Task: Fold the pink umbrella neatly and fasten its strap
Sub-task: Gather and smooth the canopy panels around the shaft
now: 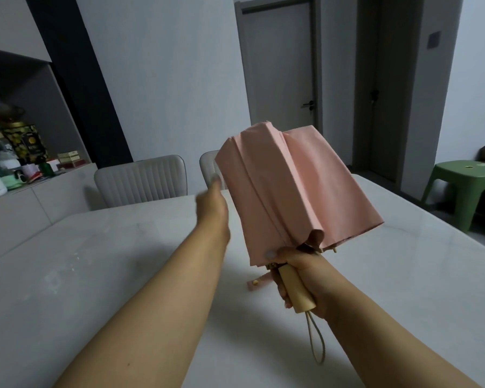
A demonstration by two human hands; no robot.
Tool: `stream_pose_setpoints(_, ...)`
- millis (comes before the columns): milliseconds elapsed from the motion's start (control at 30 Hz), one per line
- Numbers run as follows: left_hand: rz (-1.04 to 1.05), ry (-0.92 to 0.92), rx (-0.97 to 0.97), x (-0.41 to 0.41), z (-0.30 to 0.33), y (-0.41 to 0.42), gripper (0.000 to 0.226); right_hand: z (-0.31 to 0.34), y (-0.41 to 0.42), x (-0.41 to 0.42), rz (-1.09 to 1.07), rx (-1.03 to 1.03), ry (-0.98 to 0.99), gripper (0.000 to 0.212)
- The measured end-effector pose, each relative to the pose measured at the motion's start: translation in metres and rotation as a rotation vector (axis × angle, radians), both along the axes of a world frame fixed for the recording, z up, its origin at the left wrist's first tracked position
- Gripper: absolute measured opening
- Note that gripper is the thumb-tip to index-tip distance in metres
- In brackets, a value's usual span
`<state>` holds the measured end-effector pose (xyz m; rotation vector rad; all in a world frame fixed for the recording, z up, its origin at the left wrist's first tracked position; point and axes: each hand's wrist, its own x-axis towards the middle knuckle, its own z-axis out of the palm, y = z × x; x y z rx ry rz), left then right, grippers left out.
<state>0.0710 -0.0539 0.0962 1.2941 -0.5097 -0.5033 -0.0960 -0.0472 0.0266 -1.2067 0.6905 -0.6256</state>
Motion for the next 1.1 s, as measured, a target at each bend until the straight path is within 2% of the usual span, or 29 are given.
stream_pose_setpoints(67, 0.249, -0.342, 0.000, 0.011, 0.028, 0.002, 0.033, 0.002, -0.001, -0.001, -0.011, -0.035, 0.018, 0.014)
stream_pose_setpoints(100, 0.273, -0.483, -0.034, 0.012, 0.045, 0.003, 0.029, 0.003, -0.001, -0.002, -0.013, -0.053, 0.030, 0.014)
stream_pose_setpoints(167, 0.181, -0.711, -0.052, 0.001, 0.080, 0.007, 0.026, 0.004, 0.001, -0.002, -0.010, -0.081, 0.053, 0.013)
stream_pose_setpoints(233, 0.057, -0.915, 0.115, -0.012, 0.106, 0.002, 0.025, 0.005, 0.002, -0.001, 0.003, -0.107, 0.078, 0.012)
stream_pose_setpoints(333, -0.043, -1.079, 0.486, -0.020, 0.119, -0.007, 0.052, 0.003, 0.002, -0.001, 0.025, -0.122, 0.091, 0.013)
stream_pose_setpoints(400, -0.091, -1.038, 0.533, -0.018, 0.122, -0.008, 0.052, 0.002, 0.001, 0.000, 0.044, -0.124, 0.079, 0.015)
stream_pose_setpoints(567, -0.339, -0.682, 0.241, -0.011, 0.130, 0.002, 0.009, 0.001, -0.003, -0.001, 0.067, -0.082, 0.029, 0.017)
stream_pose_setpoints(733, -0.487, -0.446, 0.105, -0.002, 0.136, 0.009, 0.035, -0.003, -0.004, -0.003, 0.094, -0.067, -0.023, 0.022)
stream_pose_setpoints(833, -0.500, -0.473, 0.127, 0.004, 0.137, 0.010, 0.045, -0.005, -0.004, -0.002, 0.101, -0.057, -0.041, 0.019)
stream_pose_setpoints(1033, -0.353, -0.706, 0.322, 0.002, 0.136, 0.014, 0.015, -0.004, -0.001, 0.000, 0.130, -0.031, -0.050, 0.018)
stream_pose_setpoints(1100, -0.343, -0.646, 0.280, 0.001, 0.135, 0.014, 0.014, -0.004, -0.002, 0.000, 0.130, -0.021, -0.057, 0.018)
